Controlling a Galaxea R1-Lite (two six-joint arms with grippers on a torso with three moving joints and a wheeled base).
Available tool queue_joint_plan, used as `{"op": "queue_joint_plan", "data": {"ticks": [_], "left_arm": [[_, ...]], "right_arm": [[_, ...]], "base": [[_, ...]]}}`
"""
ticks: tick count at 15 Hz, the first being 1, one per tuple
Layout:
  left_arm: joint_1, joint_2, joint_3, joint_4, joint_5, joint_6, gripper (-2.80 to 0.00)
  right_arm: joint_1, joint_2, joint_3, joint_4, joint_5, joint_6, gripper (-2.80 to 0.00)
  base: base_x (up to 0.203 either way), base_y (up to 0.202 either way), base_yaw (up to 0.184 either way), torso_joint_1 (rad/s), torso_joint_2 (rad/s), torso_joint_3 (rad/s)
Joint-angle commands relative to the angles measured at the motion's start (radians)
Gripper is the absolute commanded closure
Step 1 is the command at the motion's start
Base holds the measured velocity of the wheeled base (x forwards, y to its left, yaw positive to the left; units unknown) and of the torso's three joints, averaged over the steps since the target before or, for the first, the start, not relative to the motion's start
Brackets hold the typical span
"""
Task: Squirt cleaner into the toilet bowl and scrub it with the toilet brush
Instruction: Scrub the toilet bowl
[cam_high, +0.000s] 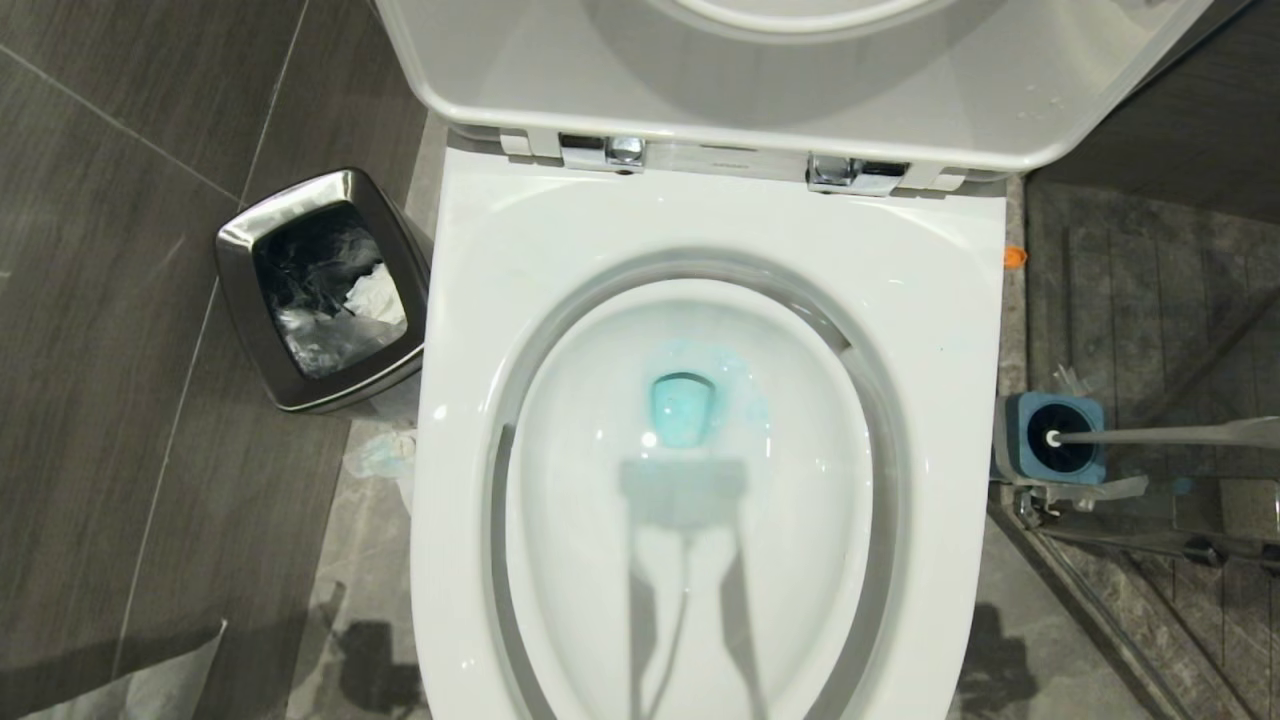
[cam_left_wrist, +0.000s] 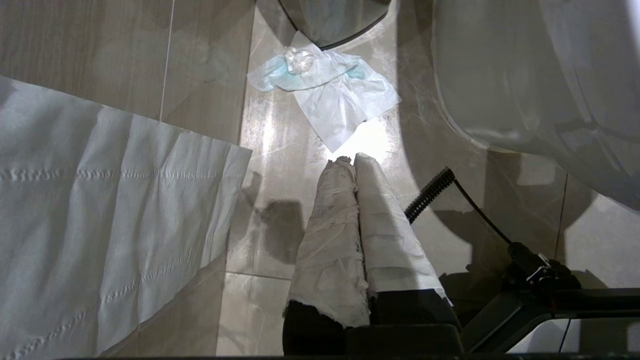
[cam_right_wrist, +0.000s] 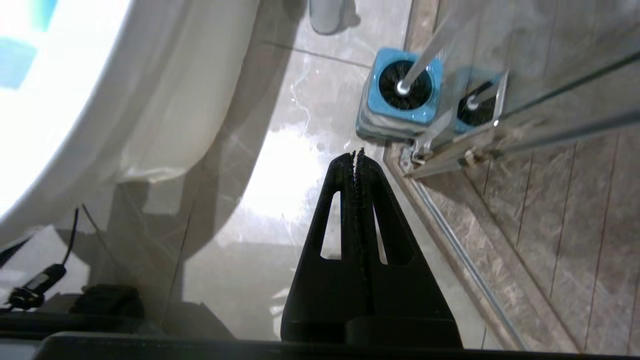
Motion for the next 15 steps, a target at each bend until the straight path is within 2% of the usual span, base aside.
{"op": "queue_joint_plan", "data": {"ticks": [1,7,15], "left_arm": [[0.000,0.000,0.000,0.000,0.000,0.000,0.00],[0.000,0.000,0.000,0.000,0.000,0.000,0.00],[0.000,0.000,0.000,0.000,0.000,0.000,0.00]], "right_arm": [[0.000,0.001,-0.080,0.065,0.006,-0.001,0.00],[0.000,0.002,-0.293,0.403,0.010,-0.001,0.00],[0.007,0.216,-0.468,0.462,0.008,0.031,0.00]], "base": [[0.000,0.000,0.000,0.000,0.00,0.000],[0.000,0.000,0.000,0.000,0.00,0.000],[0.000,0.000,0.000,0.000,0.00,0.000]]}}
